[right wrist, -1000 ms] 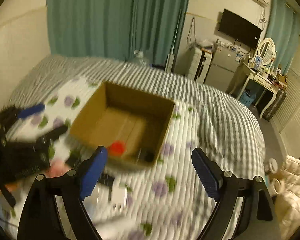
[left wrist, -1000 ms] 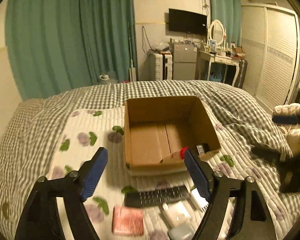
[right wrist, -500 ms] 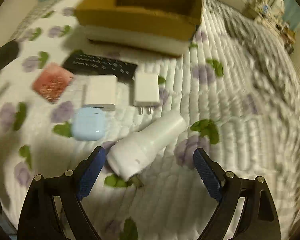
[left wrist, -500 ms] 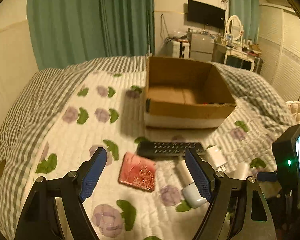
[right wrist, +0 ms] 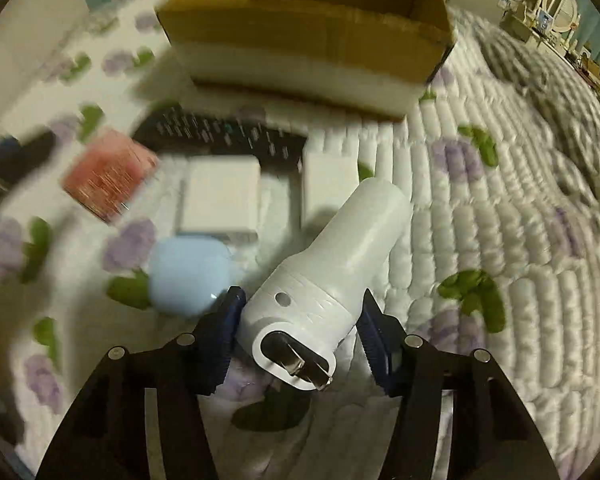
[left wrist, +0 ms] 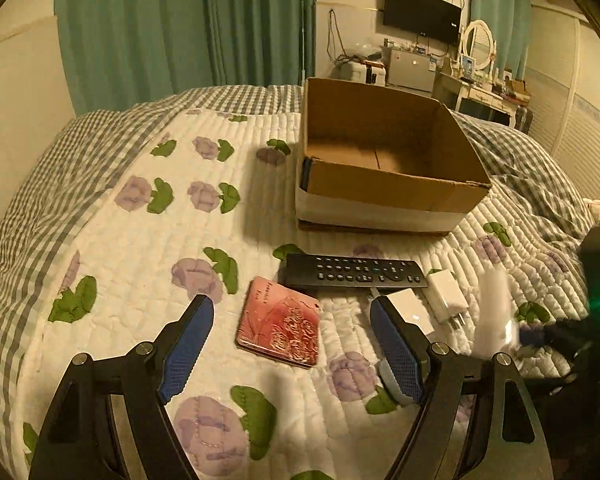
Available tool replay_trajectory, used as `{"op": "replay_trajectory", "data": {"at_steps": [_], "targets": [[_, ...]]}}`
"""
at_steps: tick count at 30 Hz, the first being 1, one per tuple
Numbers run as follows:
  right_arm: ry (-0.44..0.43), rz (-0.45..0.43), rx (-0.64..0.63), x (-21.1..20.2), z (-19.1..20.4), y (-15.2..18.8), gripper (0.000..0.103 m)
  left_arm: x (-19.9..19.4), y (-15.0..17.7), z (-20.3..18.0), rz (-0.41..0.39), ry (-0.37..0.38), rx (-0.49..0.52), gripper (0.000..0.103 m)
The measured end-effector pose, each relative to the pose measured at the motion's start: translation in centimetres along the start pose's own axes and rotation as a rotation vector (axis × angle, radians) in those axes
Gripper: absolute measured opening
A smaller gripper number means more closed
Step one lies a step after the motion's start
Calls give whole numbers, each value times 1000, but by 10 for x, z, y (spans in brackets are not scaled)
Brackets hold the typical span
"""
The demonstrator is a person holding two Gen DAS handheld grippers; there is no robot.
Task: Organize rigid objects
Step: 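Grasp the white cylindrical charger with the right tool while the left tool grasps the blue earbuds case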
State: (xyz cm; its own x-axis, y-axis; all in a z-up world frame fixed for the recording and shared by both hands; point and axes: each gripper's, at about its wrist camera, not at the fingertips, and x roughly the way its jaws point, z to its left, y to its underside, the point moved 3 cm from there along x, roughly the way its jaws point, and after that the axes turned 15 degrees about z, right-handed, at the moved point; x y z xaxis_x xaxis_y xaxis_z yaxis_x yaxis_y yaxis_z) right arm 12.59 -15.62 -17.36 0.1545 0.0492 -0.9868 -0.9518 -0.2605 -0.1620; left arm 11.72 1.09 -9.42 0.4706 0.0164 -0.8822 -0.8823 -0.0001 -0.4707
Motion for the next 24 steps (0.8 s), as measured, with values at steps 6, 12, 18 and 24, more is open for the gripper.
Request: {"op": "replay_trajectory", "data": {"at_steps": [6, 12, 18, 24], "targets": [[74, -89, -85, -46, -18, -12, 56, 13, 5, -33, 58, 43, 36, 83], [97, -71, -112, -36, -39, -22, 56, 52, 26, -63, 187, 77, 47, 83], [25, -35, -80, -13, -52, -14, 56, 73, 35, -83, 236, 55, 112, 81], [-13, -31, -69, -7, -54, -12, 56, 85, 41, -100, 250, -14, 193, 74]]}}
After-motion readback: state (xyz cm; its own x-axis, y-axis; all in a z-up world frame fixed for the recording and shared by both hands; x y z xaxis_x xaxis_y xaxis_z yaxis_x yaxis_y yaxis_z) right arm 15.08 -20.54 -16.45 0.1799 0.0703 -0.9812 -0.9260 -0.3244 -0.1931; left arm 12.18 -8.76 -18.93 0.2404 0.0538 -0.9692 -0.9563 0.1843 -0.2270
